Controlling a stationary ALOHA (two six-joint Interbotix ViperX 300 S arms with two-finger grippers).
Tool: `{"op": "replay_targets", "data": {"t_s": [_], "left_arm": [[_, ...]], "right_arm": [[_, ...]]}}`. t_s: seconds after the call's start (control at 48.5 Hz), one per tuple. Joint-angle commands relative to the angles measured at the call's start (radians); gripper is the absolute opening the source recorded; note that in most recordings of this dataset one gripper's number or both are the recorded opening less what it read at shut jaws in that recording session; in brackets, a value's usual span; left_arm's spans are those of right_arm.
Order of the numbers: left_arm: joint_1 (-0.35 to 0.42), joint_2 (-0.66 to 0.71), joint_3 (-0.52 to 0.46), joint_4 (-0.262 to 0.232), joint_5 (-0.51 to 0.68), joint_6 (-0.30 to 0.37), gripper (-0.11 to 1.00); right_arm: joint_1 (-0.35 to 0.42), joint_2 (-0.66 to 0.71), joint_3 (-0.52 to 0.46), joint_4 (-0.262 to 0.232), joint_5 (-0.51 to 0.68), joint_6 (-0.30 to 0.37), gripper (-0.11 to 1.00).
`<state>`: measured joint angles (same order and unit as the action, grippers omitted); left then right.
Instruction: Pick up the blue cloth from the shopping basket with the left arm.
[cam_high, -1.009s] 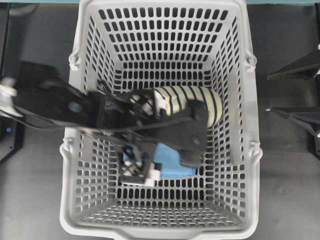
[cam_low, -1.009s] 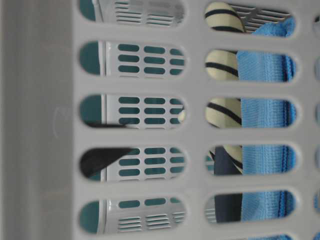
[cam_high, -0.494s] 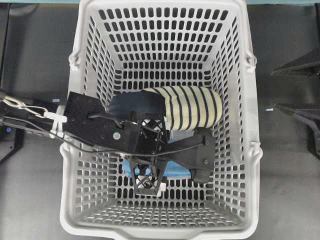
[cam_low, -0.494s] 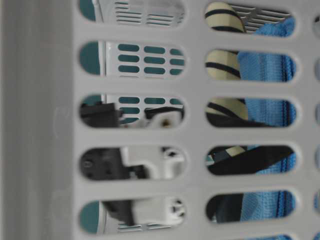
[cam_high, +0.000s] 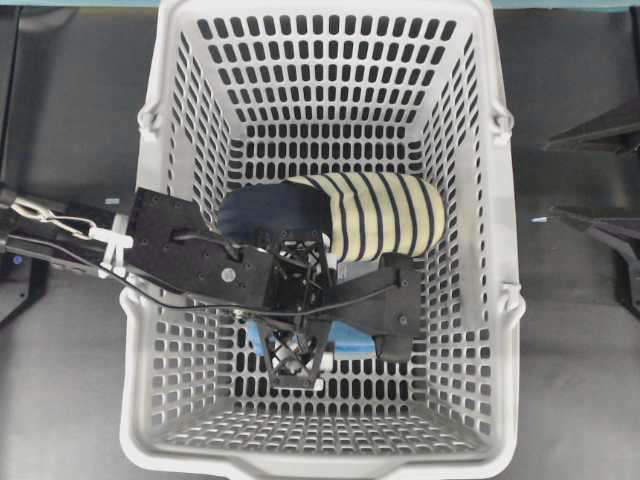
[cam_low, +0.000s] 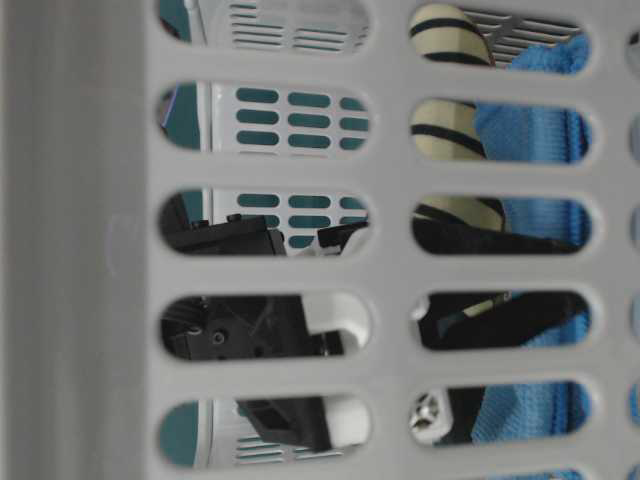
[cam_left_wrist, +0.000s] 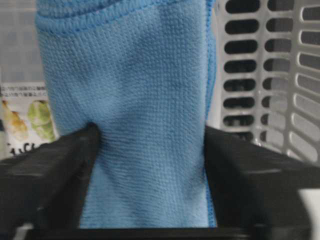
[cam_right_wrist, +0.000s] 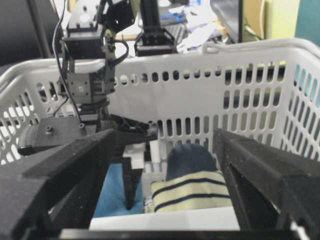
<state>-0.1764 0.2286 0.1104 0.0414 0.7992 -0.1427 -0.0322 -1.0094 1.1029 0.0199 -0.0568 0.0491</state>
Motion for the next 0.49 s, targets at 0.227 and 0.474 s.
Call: {"op": "replay_targets", "data": {"t_s": [0.227, 0.474], "left_arm": [[-0.002, -0.052, -0.015, 0.003, 0.0, 0.005, 0.1], [-0.002, -0.156, -0.11, 0.003, 0.052, 0.008, 0.1]], "right_arm": [[-0.002, 0.003, 0.009, 0.003, -0.067, 0.002, 0.76], [-0.002, 0.005, 0.015, 0.003, -0.078, 0.002, 0.76]]}}
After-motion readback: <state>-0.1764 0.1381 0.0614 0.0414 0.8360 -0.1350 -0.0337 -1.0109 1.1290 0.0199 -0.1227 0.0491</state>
